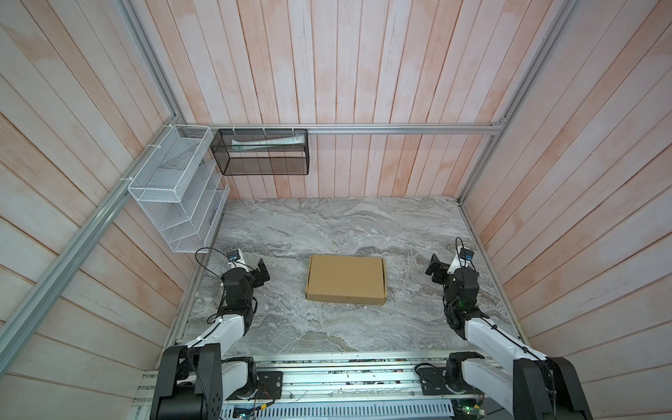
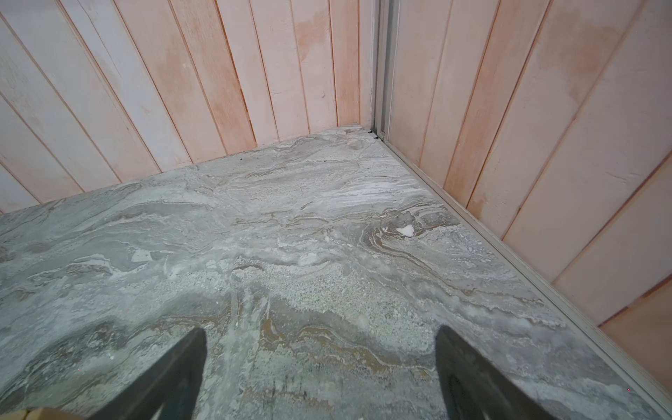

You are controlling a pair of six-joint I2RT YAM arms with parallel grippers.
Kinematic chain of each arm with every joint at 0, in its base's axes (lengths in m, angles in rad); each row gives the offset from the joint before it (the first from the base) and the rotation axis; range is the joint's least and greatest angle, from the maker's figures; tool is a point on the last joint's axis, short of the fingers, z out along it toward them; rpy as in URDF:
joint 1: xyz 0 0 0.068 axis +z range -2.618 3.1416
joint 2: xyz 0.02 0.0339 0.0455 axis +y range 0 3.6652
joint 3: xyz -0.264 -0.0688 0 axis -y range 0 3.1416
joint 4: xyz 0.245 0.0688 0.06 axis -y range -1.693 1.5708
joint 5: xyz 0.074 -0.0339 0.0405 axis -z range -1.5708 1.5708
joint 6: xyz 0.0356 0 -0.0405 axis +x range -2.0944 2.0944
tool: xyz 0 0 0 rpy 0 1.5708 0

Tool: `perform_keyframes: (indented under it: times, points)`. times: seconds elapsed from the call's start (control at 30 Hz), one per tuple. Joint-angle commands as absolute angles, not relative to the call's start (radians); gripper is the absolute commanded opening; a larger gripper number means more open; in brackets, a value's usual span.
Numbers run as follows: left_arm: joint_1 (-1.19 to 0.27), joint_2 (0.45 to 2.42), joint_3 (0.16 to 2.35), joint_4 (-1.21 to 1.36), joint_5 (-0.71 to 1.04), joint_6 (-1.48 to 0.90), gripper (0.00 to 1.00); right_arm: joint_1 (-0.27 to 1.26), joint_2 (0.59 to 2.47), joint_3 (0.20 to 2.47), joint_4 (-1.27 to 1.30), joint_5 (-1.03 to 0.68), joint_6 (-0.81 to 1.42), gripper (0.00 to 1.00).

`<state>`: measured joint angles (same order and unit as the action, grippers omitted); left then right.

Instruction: Fold the paper box

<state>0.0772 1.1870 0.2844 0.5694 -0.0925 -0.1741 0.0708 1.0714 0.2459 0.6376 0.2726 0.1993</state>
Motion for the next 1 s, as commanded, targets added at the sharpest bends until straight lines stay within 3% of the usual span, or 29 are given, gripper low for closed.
perform_keyframes:
  times: [0.0, 0.5, 0.87, 0.97]
  points:
    - [0.118, 1.214, 0.261, 0.714, -0.021, -0.158, 1.0, 0.063, 1.093, 0.245, 0.695, 0.272, 0.162, 0.98]
    - [0.153, 1.415, 0.244, 1.066, 0.184, -0.121, 1.0, 0.04, 1.222, 0.223, 0.915, 0.228, 0.069, 0.98]
    - [0.12, 1.529, 0.233, 1.197, 0.209, -0.083, 1.0, -0.044, 1.334, 0.207, 1.1, 0.162, 0.088, 0.98]
    - [0.108, 1.52, 0.267, 1.116, 0.203, -0.05, 1.0, -0.072, 1.378, 0.211, 1.148, 0.132, 0.108, 0.98]
